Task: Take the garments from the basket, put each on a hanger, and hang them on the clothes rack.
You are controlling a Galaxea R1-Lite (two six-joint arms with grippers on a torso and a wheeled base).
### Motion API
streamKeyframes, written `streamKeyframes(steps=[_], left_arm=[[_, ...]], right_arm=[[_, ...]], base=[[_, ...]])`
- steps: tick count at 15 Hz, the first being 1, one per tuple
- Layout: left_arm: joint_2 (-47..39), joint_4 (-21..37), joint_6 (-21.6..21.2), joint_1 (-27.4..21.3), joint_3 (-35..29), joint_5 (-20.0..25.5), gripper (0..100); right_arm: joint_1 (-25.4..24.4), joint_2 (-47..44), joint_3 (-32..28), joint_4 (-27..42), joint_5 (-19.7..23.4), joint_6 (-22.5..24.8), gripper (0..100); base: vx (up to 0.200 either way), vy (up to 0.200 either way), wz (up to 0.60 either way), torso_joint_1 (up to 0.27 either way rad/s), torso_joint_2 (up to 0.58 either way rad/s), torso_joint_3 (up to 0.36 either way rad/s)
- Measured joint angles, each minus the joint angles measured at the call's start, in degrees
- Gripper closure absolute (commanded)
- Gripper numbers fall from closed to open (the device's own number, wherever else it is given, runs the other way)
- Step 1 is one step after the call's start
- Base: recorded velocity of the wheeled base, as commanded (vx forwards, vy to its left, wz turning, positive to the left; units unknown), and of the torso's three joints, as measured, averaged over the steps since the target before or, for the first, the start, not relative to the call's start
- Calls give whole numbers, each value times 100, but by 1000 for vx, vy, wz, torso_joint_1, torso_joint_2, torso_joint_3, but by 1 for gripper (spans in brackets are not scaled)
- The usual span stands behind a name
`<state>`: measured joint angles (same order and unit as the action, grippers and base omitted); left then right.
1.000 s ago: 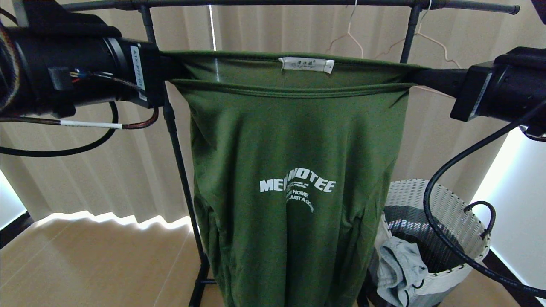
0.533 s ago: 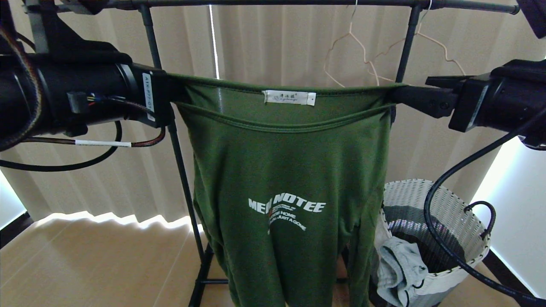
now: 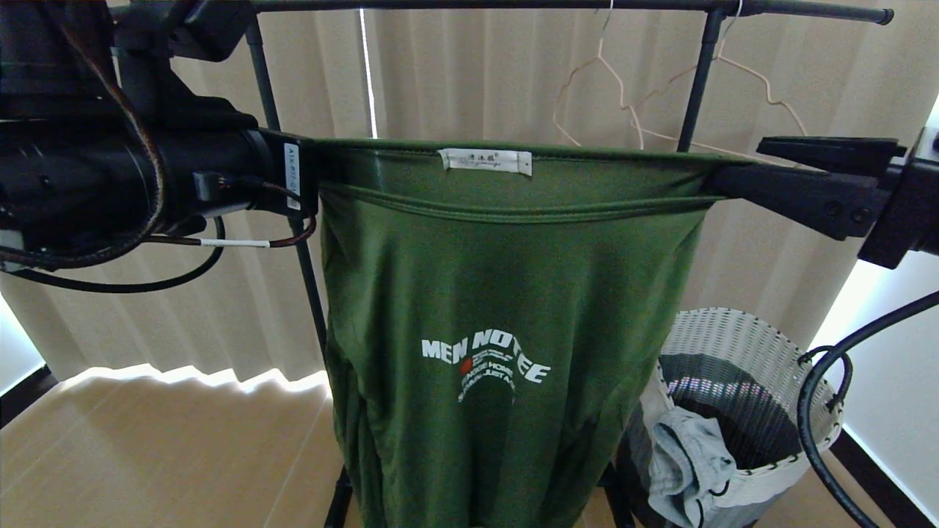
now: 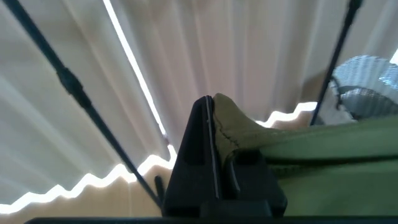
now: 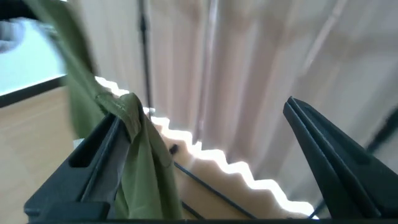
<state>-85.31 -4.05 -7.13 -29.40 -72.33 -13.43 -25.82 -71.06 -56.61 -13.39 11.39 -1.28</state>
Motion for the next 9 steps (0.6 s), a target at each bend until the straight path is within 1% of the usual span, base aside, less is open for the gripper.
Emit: streamKeyframes(steps=[3,7,8,9], left_arm=[[-77,-2,18,166,11,-16,100],[-74,4,-11,196,56,-27,100],[-38,4,-23,195,105,-44,100],[37,11,-52,193,210,-60,100]], right_arm=[[16,177,77,-5,11,-5,0],[49,282,171,9,-11,20,0],[121,290,185,37,-17,93,0],[315,299,223,101,-30,265,0]], base=[[0,0,0,0,0,0],[0,0,0,0,0,0],[0,0,0,0,0,0],[0,0,0,0,0,0]])
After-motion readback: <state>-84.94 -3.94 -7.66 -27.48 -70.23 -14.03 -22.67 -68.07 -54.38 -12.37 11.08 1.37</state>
